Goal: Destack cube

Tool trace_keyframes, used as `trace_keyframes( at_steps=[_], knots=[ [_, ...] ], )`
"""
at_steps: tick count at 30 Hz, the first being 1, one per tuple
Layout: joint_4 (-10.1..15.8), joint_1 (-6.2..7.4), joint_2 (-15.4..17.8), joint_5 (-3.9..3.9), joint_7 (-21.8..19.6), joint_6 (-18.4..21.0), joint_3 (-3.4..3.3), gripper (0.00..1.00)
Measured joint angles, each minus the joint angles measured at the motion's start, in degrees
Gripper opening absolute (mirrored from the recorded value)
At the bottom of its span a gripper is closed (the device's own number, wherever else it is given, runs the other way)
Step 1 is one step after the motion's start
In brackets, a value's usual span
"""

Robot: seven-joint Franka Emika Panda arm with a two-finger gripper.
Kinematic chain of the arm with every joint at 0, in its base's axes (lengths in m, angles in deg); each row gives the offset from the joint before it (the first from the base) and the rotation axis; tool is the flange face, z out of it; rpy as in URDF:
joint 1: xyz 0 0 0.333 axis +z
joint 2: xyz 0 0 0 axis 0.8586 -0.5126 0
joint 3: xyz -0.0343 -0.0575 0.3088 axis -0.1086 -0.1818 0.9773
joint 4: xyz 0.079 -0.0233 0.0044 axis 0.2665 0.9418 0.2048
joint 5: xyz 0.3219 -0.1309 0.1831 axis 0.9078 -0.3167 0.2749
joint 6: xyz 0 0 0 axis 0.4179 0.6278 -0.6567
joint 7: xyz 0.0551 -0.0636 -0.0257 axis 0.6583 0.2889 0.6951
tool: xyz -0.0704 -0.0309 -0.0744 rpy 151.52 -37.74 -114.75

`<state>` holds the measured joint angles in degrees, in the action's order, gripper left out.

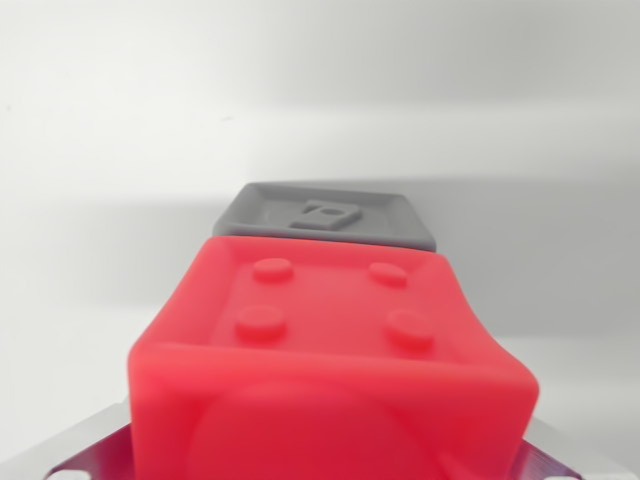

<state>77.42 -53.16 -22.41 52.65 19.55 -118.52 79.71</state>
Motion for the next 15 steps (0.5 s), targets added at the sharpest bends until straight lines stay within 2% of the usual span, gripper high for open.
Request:
trace_keyframes(
  at_steps=[15],
  knots=[
    [0.44, -0.02, 4.68, 1.35, 0.89, 4.09, 0.32, 0.00]
  ],
)
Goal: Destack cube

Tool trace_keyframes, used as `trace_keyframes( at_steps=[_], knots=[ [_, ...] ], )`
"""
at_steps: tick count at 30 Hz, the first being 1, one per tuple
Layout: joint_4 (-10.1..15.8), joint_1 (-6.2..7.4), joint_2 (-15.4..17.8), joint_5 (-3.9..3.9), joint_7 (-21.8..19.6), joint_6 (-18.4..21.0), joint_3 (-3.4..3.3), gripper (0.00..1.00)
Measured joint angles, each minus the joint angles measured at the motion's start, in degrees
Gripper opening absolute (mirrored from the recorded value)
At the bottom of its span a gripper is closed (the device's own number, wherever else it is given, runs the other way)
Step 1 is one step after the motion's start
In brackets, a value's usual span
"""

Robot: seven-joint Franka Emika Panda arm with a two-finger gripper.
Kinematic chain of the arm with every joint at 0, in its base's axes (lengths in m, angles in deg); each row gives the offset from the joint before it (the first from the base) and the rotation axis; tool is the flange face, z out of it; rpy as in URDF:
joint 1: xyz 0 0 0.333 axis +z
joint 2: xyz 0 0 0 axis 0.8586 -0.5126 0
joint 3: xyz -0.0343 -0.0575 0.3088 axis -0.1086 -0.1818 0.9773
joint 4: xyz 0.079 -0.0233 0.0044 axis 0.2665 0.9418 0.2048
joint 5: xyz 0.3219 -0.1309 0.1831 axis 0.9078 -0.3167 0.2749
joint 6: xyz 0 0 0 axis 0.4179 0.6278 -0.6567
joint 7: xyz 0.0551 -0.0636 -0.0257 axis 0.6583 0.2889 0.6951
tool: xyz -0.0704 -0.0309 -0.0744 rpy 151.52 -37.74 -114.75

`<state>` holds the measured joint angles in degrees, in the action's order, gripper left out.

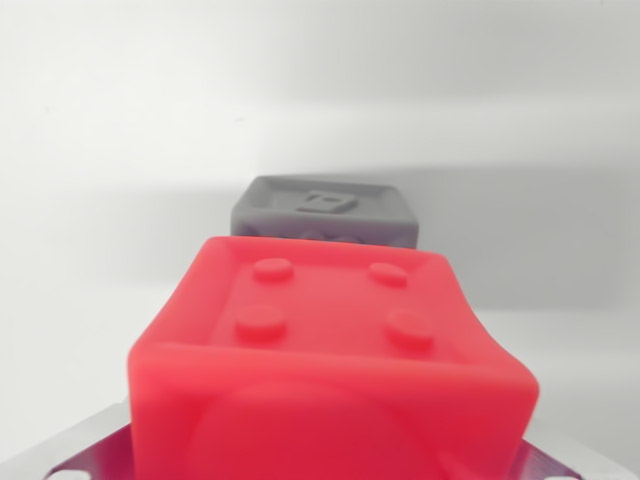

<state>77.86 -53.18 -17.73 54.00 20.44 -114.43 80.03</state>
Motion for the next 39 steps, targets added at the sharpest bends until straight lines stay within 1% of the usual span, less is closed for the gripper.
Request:
trace_keyframes(
  at_steps=[10, 17, 21, 25, 27, 30, 33, 39],
  knots=[
    [0.17, 0.03, 4.08, 0.94, 0.66, 3.79, 0.13, 0.00],
    [0.19, 0.09, 7.69, 1.58, 1.18, 7.29, 0.16, 0.00],
    [0.15, 0.16, 9.68, 1.88, 1.37, 9.31, 0.16, 0.00],
    [0.04, 0.20, 11.03, 1.98, 1.68, 10.58, 0.15, 0.00],
    [0.02, 0.17, 11.02, 1.98, 2.22, 10.60, 0.04, 0.00],
    [-0.05, -0.02, 10.41, 1.98, 3.29, 10.53, -0.33, 0.00],
    [-0.13, -0.27, 9.78, 1.97, 4.65, 10.25, -0.87, 0.00],
    [-0.26, -0.69, 9.15, 1.91, 7.00, 9.59, -1.67, 0.00]
  ],
)
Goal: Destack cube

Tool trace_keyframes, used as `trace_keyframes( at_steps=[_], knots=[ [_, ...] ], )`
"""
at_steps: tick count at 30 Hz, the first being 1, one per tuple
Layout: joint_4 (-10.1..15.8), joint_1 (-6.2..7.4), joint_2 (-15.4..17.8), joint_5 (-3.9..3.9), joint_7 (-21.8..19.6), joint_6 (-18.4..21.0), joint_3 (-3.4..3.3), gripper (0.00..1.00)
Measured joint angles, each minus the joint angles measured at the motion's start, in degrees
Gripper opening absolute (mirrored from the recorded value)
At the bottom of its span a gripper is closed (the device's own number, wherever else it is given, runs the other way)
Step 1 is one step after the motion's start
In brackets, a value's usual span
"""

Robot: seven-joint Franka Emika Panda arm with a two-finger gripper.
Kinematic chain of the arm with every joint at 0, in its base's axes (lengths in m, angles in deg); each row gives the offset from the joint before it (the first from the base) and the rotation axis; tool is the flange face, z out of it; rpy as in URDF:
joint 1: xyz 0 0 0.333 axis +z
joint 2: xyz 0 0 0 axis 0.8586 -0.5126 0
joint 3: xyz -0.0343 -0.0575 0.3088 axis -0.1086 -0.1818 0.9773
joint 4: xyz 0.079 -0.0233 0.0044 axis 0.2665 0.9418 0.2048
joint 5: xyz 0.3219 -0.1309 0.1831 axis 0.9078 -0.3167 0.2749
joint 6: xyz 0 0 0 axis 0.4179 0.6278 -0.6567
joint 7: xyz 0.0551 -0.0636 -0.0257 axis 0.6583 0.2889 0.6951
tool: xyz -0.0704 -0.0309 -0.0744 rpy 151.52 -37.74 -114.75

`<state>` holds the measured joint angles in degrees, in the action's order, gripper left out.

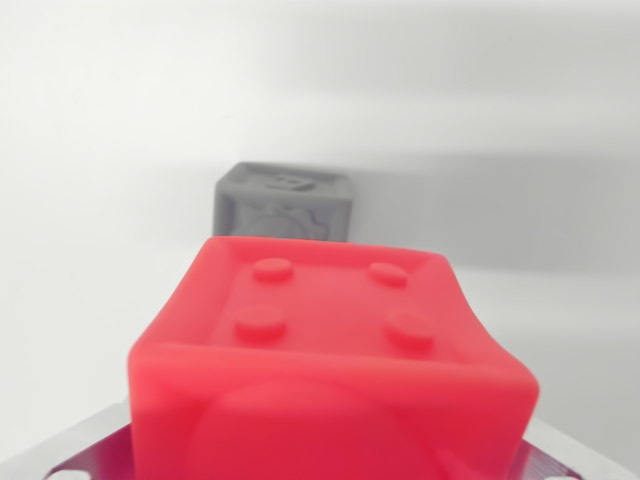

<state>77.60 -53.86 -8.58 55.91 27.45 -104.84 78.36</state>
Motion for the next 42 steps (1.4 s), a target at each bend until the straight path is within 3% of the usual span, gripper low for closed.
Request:
trace_keyframes(
  at_steps=[21, 42],
  knots=[
    [-0.97, -1.69, -3.26, -0.26, 8.36, -2.25, -2.63, 0.00],
    [-2.65, -3.91, -7.04, -0.26, 17.70, -4.31, -4.84, 0.00]
  ],
)
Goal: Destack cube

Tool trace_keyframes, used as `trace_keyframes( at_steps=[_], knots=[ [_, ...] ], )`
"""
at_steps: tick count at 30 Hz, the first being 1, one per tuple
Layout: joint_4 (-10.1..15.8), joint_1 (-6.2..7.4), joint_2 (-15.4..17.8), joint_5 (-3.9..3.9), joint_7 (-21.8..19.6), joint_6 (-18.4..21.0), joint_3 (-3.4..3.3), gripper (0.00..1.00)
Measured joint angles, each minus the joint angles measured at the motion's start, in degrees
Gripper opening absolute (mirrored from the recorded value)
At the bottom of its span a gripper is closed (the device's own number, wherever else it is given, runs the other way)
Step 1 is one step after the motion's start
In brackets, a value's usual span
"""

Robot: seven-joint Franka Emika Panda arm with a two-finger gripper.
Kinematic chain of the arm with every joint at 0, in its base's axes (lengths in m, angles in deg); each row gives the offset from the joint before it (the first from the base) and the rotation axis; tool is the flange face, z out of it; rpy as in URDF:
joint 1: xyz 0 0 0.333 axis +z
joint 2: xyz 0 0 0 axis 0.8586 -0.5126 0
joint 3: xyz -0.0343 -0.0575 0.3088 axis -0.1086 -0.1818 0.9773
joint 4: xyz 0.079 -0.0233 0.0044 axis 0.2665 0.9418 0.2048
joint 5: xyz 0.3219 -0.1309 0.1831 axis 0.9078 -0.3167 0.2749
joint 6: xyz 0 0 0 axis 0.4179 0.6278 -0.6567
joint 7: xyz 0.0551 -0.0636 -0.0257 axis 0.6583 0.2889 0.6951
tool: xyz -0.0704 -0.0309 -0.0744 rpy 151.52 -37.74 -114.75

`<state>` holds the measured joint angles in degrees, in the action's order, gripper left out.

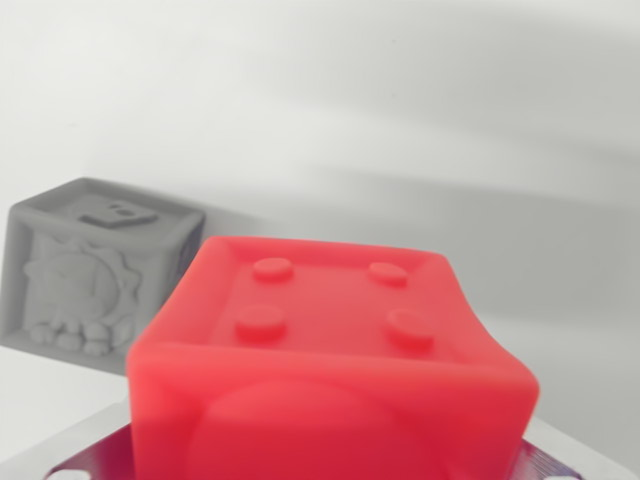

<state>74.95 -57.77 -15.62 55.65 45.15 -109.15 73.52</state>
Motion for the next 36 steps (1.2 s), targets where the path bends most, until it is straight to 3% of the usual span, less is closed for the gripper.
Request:
trace_keyframes(
  at_steps=[17, 36],
  knots=[
    [-1.83, -2.40, -3.29, 0.32, 7.74, -1.42, -1.00, 0.00],
    [-4.22, -5.89, -7.00, 0.81, 16.07, -2.71, -1.17, 0.00]
  ],
)
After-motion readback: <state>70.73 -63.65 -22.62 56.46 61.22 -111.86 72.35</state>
